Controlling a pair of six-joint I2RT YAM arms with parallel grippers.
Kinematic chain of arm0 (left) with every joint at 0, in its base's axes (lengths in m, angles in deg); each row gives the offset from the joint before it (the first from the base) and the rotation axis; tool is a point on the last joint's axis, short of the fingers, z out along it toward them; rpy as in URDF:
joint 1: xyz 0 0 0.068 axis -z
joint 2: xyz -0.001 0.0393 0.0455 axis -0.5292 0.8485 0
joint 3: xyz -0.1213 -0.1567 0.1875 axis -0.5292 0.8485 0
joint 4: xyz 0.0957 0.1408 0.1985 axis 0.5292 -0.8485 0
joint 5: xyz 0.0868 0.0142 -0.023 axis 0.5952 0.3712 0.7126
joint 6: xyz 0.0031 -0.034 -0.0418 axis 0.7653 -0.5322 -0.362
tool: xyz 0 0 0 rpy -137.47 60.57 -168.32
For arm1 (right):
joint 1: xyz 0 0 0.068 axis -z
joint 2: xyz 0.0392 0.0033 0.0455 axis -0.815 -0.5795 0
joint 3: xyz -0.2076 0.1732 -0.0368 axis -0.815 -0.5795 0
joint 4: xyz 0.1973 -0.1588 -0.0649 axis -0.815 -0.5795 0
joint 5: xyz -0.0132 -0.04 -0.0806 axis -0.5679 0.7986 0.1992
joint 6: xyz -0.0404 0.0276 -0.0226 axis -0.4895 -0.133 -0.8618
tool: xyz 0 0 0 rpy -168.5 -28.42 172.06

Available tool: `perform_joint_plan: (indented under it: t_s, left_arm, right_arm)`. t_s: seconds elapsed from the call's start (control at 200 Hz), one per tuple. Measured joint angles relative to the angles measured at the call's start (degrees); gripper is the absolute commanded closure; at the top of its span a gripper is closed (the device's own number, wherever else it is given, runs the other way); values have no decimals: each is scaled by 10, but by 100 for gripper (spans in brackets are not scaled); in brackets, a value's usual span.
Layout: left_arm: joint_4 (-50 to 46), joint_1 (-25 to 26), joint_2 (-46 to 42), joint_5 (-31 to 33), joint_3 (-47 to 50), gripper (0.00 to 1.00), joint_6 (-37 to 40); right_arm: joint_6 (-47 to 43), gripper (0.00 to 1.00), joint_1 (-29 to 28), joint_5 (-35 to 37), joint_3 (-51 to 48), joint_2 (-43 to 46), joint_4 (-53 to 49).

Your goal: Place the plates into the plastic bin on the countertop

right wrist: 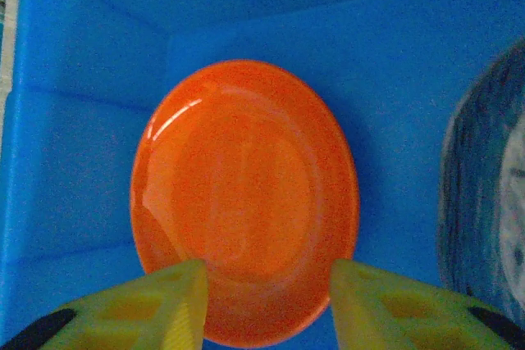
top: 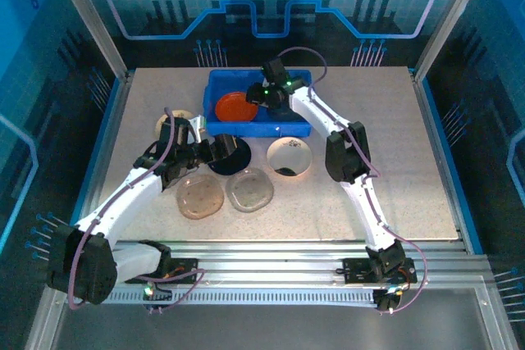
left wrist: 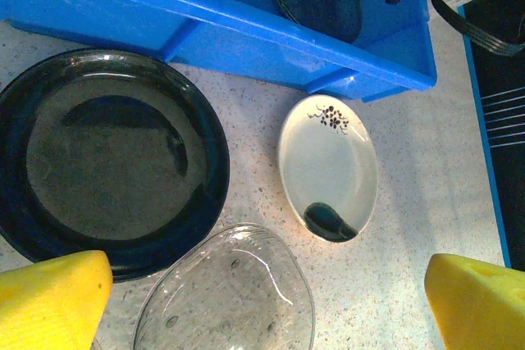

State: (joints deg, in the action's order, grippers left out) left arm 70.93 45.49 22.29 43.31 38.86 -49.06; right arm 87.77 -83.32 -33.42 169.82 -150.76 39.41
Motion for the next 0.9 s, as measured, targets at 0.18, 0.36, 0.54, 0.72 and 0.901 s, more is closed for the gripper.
perform_joint_plan:
  t_s: [0.18, 0.36, 0.54, 0.72, 0.901]
  left_arm:
    - [9, 0, 9, -1, 0, 3, 0]
    - [28, 0, 12, -6, 6, 4, -2]
    - [41, 13, 25, -11, 8, 6, -3]
    - [40, 30, 24, -18, 9, 7, -3]
    - [45, 35, 20, -18, 21, 7, -18]
  right_arm:
    - [-14, 58, 7, -6, -104, 84, 22]
    - [-35, 48, 16, 2, -313, 287, 71]
    - [-46, 45, 23, 7, -500, 472, 123]
    - [-31, 50, 44, -6, -651, 531, 155]
    - [-11, 55, 63, -6, -745, 531, 163]
